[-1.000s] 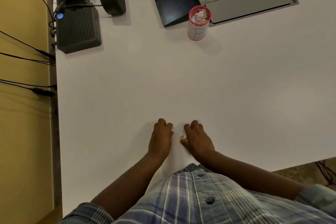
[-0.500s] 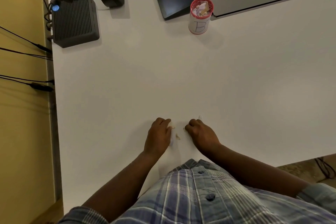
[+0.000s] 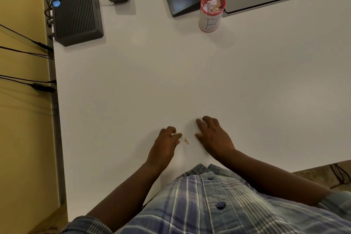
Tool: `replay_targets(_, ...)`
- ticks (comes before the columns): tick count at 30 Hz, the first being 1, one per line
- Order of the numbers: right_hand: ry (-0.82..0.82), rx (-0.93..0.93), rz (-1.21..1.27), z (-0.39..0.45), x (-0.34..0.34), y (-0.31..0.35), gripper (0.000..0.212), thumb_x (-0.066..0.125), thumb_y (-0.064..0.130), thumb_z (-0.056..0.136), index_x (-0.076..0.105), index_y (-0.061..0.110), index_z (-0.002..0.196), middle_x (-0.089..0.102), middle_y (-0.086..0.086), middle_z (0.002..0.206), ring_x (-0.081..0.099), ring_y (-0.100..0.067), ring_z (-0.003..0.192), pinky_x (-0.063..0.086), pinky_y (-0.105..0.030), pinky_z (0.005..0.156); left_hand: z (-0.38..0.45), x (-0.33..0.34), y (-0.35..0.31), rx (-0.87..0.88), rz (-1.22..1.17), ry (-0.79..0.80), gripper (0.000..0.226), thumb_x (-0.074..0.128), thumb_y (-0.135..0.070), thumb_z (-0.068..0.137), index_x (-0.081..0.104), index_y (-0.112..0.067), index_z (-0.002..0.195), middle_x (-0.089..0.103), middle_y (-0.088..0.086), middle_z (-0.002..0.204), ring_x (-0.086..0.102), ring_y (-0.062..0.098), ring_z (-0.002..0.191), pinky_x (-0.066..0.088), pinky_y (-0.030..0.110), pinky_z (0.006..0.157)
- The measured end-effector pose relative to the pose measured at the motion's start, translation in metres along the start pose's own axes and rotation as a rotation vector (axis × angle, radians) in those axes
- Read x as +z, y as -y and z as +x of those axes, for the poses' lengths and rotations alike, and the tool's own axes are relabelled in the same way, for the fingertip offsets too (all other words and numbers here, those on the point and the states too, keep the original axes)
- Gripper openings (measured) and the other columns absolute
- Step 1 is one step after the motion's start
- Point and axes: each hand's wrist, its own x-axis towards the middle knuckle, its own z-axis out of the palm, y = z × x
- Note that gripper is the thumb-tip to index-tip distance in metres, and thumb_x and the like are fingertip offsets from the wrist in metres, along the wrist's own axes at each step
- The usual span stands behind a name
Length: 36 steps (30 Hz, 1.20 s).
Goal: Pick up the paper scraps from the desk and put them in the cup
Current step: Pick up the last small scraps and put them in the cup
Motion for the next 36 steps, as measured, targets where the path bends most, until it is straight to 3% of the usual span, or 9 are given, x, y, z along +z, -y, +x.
replay_targets(2,0.026,-0.162,-0.107,-0.004,-0.001,0.010,0.050,0.064,0.027,0.089,0.049,0.007,0.131,0.049,-0.017,0.133,0.051,-0.032,0.116,0.055,-0.035,0.071,0.001,-0.001,0.002,-0.053,-0.084,-0.028,0.021,0.057,-0.019,0.092,0.066,-0.016,0.111,0.056,-0.004,0.110,0.053,0.010,0.097,0.047,0.021,0.081)
replay_targets(4,-0.009,-0.325,-0.221,-0.010,-0.003,0.017,0.041,0.081,0.016,0.070,0.066,0.003,0.106,0.064,-0.017,0.104,0.064,-0.029,0.085,0.050,-0.028,0.045,0.002,-0.001,0.003,-0.073,-0.129,-0.058,0.017,0.057,-0.017,0.091,0.068,-0.014,0.105,0.059,-0.003,0.105,0.054,0.010,0.095,0.046,0.021,0.081)
replay_targets(7,-0.094,-0.413,-0.278,-0.015,-0.003,0.021,0.031,0.087,0.015,0.060,0.070,0.006,0.084,0.065,-0.009,0.083,0.063,-0.022,0.067,0.041,-0.024,0.034,0.003,0.001,0.002,-0.077,-0.130,-0.111,0.015,0.060,-0.012,0.089,0.068,-0.011,0.101,0.064,0.002,0.101,0.056,0.015,0.093,0.048,0.025,0.081)
replay_targets(13,-0.120,-0.400,-0.303,-0.018,-0.001,0.026,0.026,0.089,0.012,0.054,0.068,0.009,0.069,0.061,-0.006,0.068,0.058,-0.018,0.057,0.035,-0.022,0.033,0.009,0.001,-0.002,-0.191,-0.167,-0.097,0.008,0.065,-0.005,0.082,0.068,-0.013,0.081,0.063,0.001,0.087,0.057,0.015,0.081,0.049,0.027,0.075)
replay_targets(17,-0.037,-0.338,-0.290,-0.015,0.000,0.031,0.019,0.081,0.009,0.064,0.067,0.007,0.076,0.061,-0.007,0.073,0.059,-0.020,0.063,0.038,-0.025,0.038,0.011,0.000,-0.003,-0.220,-0.158,-0.078,0.012,0.067,-0.003,0.079,0.067,-0.015,0.075,0.065,0.000,0.082,0.057,0.011,0.076,0.048,0.021,0.071)
replay_targets(21,0.042,0.101,0.129,0.013,-0.015,0.019,0.017,0.053,0.003,0.086,0.067,0.007,0.095,0.068,-0.009,0.098,0.063,-0.026,0.088,0.043,-0.026,0.068,0.032,-0.021,0.001,-0.507,-0.460,-0.024,0.019,0.074,-0.007,0.075,0.070,-0.023,0.065,0.071,-0.006,0.074,0.063,0.001,0.067,0.048,0.009,0.068)
replay_targets(25,0.028,0.527,0.724,0.050,-0.064,-0.015,0.016,0.075,0.005,0.074,0.074,0.020,0.070,0.074,0.001,0.079,0.066,-0.007,0.069,0.054,-0.022,0.071,0.070,-0.059,0.004,-0.650,-0.880,0.020,0.017,0.076,0.000,0.072,0.070,-0.016,0.067,0.071,0.004,0.076,0.067,0.019,0.077,0.056,0.026,0.069)
replay_targets(29,-0.088,0.589,0.907,0.084,-0.111,-0.035,0.016,0.076,0.004,0.074,0.073,0.017,0.067,0.074,-0.001,0.073,0.071,-0.010,0.065,0.059,-0.027,0.076,0.115,-0.092,-0.007,-0.579,-0.932,-0.007,0.015,0.074,0.001,0.074,0.070,-0.013,0.071,0.071,0.004,0.080,0.068,0.015,0.079,0.054,0.020,0.066)
replay_targets(36,-0.471,0.460,0.792,0.188,-0.219,-0.045,0.019,0.069,0.006,0.076,0.072,0.022,0.066,0.072,0.004,0.070,0.066,-0.004,0.066,0.056,-0.023,0.073,0.190,-0.131,-0.040,-0.486,-1.046,-0.035,0.010,0.073,0.000,0.076,0.070,-0.010,0.078,0.070,0.008,0.086,0.068,0.018,0.084,0.053,0.022,0.071)
